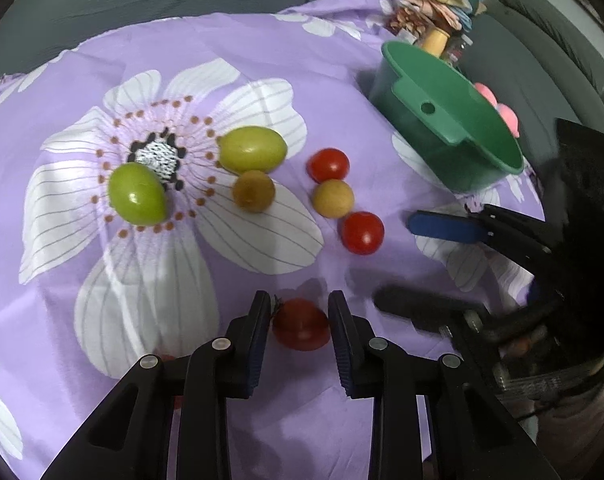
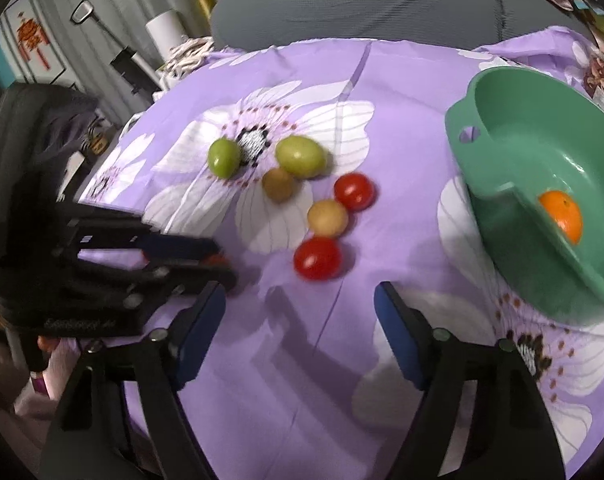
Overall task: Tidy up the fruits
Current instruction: 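Close the left gripper on a red tomato while the right gripper closes on another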
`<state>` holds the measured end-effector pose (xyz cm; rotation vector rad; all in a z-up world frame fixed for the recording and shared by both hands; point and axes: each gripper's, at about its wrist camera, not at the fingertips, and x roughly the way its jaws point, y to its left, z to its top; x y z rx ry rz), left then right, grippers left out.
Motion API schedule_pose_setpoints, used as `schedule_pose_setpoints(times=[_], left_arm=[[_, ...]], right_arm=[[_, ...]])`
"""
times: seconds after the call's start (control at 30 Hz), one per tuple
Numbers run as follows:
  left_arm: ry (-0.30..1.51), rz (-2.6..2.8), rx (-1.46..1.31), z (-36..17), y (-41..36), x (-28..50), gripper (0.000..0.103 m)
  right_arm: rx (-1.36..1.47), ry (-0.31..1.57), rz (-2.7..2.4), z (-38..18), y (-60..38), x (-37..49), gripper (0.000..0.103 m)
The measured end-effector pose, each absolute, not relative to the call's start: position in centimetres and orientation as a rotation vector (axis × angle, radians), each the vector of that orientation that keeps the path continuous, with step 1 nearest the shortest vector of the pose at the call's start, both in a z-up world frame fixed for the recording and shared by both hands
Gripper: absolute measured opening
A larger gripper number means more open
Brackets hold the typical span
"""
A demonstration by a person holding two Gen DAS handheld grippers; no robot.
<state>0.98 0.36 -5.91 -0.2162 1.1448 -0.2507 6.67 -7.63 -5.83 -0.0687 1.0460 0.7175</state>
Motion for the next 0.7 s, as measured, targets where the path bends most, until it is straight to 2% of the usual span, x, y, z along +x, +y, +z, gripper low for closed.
schedule_pose_setpoints(times=[0.17, 0.27, 0.33, 0.47, 0.57, 0.7], left_arm=[[1.135, -0.249, -0.253, -5.8, 1.5, 0.8, 0.03], [1.129, -0.25, -0.261, -5.6, 1.7, 0.7, 0.03], [1.128, -0.254, -0.265, -5.7, 1.6, 0.6, 0.03], [1.132, -0.277, -0.25, -5.8, 1.1, 0.5, 0.03], [1.141, -0.28, -0.245, -6.1, 0.9, 0.4, 0.03], [1.158, -0.278, -0.202, -6.4, 0.3, 0.2, 0.03]], right_arm=[[-0.073, 1.059, 0.706, -6.3, -6.8, 7.8, 0.059], [-0.114, 1.056, 0.692, -6.4, -6.3, 8.0, 0.056], [-0.135, 1.058, 0.674, -6.5, -6.2, 8.4, 0.05], [-0.159, 1.062, 0.662, -6.6, -6.0, 8.5, 0.048], [-0.191, 1.069, 0.674, -7.0, -5.4, 8.1, 0.035], [-0.236, 1.064, 0.678, -7.1, -4.7, 8.0, 0.03]])
